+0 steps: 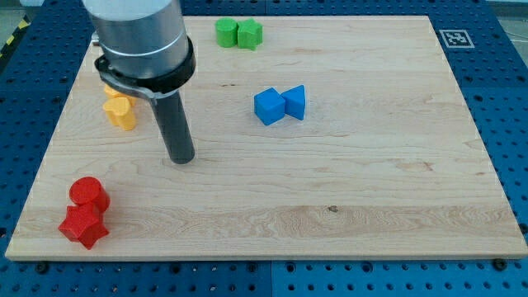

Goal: Touch the blue cube

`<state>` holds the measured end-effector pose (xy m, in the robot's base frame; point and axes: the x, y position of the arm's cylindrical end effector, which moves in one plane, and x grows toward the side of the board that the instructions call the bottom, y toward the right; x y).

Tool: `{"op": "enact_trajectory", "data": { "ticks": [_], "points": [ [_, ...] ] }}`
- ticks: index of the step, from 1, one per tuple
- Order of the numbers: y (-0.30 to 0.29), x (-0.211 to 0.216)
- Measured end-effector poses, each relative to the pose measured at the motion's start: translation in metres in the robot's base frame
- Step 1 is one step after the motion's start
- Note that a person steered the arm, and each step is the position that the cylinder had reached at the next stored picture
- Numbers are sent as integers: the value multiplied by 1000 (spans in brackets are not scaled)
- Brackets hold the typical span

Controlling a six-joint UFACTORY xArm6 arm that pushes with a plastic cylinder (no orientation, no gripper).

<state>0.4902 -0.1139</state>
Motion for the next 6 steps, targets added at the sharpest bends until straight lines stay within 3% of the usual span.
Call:
{"op": "enact_trajectory", "data": {
  "ticks": [4,6],
  "points": [
    [22,-121],
    [72,-122]
  ]
}}
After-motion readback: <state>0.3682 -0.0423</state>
